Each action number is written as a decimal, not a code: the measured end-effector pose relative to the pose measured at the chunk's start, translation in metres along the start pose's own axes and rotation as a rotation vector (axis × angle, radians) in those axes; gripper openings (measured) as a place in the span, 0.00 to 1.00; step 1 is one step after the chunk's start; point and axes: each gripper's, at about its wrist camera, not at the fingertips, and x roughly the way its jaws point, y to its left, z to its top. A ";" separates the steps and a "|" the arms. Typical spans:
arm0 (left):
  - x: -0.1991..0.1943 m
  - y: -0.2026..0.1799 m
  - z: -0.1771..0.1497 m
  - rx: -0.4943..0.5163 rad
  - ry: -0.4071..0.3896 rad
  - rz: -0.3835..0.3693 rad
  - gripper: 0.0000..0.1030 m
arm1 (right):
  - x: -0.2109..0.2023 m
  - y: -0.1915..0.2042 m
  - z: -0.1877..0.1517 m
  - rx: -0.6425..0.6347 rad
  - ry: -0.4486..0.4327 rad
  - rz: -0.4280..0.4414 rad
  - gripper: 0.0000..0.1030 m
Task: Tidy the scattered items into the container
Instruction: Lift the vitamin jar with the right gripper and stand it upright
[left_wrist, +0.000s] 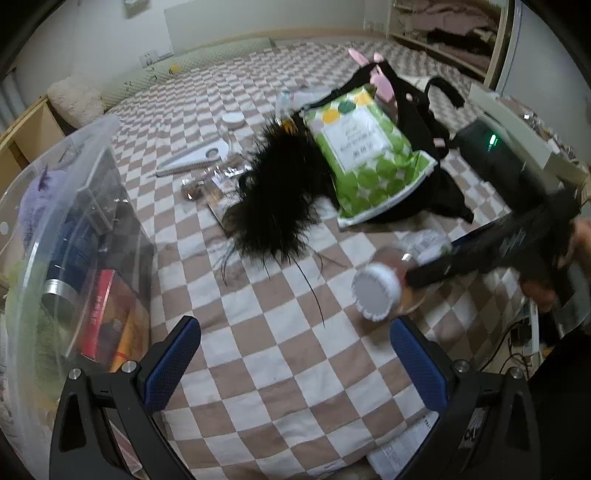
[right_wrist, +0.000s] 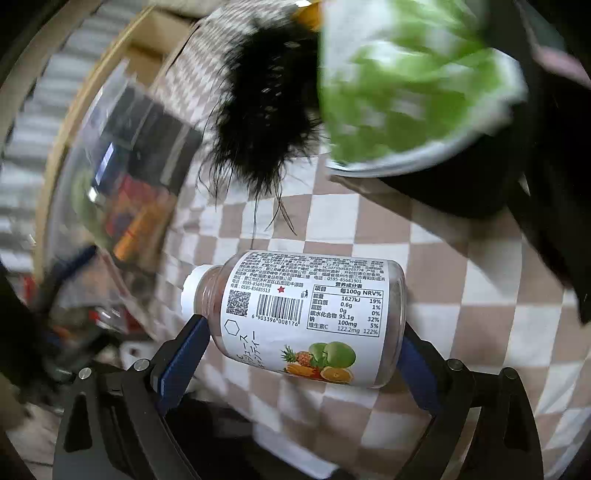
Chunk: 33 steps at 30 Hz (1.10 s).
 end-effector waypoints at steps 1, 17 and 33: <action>0.002 -0.001 0.000 0.002 0.006 0.003 1.00 | -0.002 -0.003 -0.001 0.015 0.002 0.017 0.93; 0.052 -0.025 0.018 0.004 0.052 0.020 1.00 | -0.011 -0.033 -0.018 0.123 0.042 0.165 0.93; 0.048 -0.058 0.035 0.055 -0.007 -0.013 1.00 | -0.030 -0.052 -0.031 0.149 0.001 0.145 0.96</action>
